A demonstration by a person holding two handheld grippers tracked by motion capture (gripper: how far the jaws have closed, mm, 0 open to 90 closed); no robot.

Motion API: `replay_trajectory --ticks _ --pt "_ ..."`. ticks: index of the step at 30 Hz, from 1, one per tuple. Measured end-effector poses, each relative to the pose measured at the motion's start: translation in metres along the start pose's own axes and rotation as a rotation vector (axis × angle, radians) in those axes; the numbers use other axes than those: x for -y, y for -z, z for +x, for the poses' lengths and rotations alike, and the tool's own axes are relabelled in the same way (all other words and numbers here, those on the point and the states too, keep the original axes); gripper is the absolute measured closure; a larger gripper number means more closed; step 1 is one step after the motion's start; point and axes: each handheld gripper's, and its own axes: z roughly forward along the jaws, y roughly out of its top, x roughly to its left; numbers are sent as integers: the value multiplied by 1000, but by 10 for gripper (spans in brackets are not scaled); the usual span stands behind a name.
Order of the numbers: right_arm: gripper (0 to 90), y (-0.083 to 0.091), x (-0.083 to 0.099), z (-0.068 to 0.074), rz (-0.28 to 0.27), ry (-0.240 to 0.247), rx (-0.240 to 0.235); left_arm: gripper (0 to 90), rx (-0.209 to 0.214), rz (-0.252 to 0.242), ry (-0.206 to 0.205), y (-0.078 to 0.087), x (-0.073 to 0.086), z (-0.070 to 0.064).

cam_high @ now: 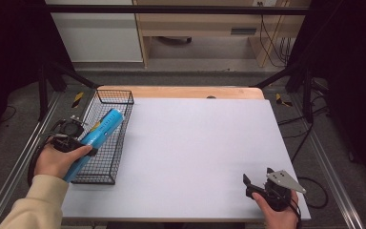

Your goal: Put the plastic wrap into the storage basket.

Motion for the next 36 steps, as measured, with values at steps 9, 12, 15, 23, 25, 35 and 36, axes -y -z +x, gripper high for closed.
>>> replay_trajectory --ticks 9,12,15,23,25,35,36 --pt "138 0 0 -1 2 -4 -1 321 -5 14 9 -2 -2 1" --pt "138 0 0 -1 2 -1 -2 321 0 15 13 -2 -1 1" --pt "137 0 0 -1 5 -3 -1 322 1 18 17 -2 -1 2" --pt "137 0 0 -1 3 -2 0 321 -28 38 5 -3 -5 -1" --pt "137 0 0 -1 4 -2 0 321 -44 49 -4 -3 -6 -2" --pt "137 0 0 -1 6 0 -2 321 -113 89 -37 -7 -11 -9" --pt "138 -1 1 -1 6 0 -3 320 -127 97 -49 -8 -11 -10"
